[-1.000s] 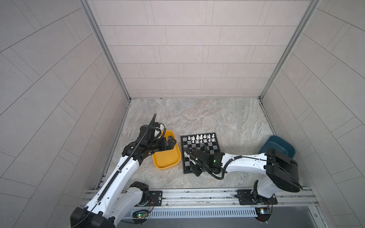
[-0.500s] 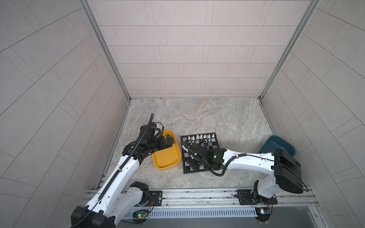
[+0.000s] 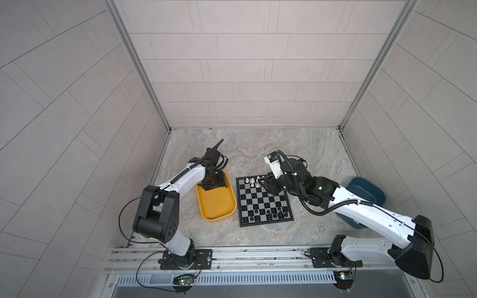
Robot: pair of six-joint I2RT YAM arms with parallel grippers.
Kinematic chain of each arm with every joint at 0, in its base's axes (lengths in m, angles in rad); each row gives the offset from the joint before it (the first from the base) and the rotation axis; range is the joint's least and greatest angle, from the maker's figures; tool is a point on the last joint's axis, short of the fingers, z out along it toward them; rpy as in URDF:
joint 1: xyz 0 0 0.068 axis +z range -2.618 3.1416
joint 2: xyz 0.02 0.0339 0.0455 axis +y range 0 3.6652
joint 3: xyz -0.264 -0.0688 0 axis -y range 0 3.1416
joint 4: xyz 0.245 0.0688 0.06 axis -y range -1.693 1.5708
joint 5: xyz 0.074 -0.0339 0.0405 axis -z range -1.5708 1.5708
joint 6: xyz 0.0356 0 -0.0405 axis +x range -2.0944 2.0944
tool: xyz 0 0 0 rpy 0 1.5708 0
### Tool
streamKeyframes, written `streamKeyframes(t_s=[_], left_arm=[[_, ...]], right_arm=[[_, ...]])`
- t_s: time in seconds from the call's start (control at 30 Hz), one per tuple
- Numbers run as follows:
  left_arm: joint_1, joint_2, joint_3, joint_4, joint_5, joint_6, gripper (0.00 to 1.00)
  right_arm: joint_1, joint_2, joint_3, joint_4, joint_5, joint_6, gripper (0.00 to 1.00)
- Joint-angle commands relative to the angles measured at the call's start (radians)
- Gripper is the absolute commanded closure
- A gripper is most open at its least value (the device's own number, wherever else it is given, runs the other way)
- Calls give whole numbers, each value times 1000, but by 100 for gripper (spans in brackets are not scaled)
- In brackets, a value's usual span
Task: Set up the chess pieces on the board
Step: 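Lift the right gripper over the board while the left gripper lowers into the tray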
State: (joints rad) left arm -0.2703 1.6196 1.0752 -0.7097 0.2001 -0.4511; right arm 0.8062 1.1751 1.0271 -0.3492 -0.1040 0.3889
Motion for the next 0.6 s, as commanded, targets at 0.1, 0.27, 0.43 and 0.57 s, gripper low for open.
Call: streamKeyframes(t_s=[0.1, 0.27, 0.43, 0.57], left_arm=[[2, 104, 118, -28, -63, -3, 45], [1, 180, 171, -33, -83, -27, 48], [-7, 223, 186, -28, -116, -58, 52], [-24, 259, 190, -29, -143, -71, 53]], right_arm=[[-85, -100, -60, -31, -118, -19, 43], [-133, -120, -76, -34, -169, -25, 44], [-174, -129, -79, -34, -214, -31, 44], [-186, -129, -78, -30, -232, -24, 44]])
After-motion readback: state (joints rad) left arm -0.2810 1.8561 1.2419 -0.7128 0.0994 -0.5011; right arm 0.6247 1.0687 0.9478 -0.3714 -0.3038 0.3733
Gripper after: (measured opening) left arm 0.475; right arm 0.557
